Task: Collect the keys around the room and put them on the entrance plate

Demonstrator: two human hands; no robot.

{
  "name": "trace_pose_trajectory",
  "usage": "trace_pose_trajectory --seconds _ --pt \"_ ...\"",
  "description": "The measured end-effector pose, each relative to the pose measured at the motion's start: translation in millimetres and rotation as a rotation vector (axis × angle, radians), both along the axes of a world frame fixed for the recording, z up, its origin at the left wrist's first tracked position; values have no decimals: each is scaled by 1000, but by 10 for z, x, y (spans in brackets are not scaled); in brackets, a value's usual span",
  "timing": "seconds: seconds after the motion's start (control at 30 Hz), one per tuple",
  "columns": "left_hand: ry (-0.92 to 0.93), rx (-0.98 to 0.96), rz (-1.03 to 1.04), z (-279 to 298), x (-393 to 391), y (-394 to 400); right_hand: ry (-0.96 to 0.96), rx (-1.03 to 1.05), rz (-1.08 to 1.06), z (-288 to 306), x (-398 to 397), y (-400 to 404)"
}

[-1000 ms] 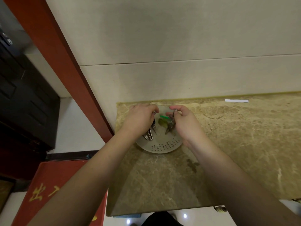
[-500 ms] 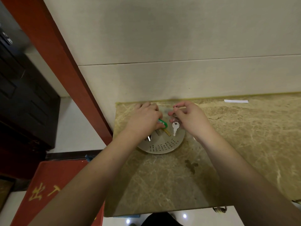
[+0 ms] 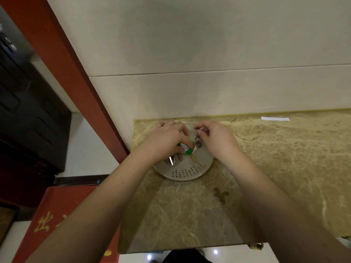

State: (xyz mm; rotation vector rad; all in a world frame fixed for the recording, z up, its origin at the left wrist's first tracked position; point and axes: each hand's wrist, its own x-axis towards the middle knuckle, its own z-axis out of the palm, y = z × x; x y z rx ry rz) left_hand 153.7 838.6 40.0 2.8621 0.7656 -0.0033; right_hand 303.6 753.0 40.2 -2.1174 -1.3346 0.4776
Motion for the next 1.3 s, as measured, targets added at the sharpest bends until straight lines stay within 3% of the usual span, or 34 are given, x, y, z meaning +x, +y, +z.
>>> trace_pose_trajectory --seconds 0.17,0.37,1.07,1.3 --pt "-208 -98 96 20 -121 34 132 50 57 137 50 -17" --pt "-226 -87 163 -11 -187 33 270 112 155 237 -23 34" --pt "-214 -61 179 6 -201 -16 48 -157 275 111 -62 -156" --pt "-385 -10 285 -25 -360 -212 32 -8 222 74 -40 -282"
